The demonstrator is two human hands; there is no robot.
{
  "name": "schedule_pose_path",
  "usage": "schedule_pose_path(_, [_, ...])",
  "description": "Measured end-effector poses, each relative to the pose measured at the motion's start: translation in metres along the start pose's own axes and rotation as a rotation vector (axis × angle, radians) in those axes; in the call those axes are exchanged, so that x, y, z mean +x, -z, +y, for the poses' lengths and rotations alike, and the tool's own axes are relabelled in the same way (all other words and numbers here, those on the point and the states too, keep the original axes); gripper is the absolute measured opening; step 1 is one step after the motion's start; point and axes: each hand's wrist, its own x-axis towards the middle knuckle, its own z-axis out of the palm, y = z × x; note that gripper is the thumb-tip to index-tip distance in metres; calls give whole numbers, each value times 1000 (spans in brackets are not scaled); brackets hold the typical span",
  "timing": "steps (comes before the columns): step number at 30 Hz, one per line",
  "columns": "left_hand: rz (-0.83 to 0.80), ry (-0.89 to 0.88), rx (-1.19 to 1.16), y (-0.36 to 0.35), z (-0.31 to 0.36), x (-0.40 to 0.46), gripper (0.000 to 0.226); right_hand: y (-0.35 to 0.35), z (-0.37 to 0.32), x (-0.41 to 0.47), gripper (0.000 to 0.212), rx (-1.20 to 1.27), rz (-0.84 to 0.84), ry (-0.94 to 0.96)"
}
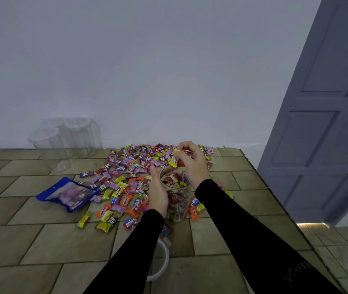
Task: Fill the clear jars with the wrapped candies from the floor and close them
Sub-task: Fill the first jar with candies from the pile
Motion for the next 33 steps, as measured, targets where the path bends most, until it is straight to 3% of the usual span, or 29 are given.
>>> schedule_pose_path(8, [10,39,-17,4,-12,13,96,4,-2,-5,25,-111,-122,67])
schedule_pose_path(15, [13,43,-10,5,-9,14,92,6,16,-3,12,-249,-158,160])
schedule_pose_path(23, [50,61,36,10,-16,19,89,22,9,-7,24,-472,-404,309])
schedule_pose_path(28, [12,70,66,15,-26,29,92,35,9,-5,22,-731,-405,413])
schedule_pose_path(33, [52,-9,93,6,-8,13,80,27,-3,1,22,-997,-649,380])
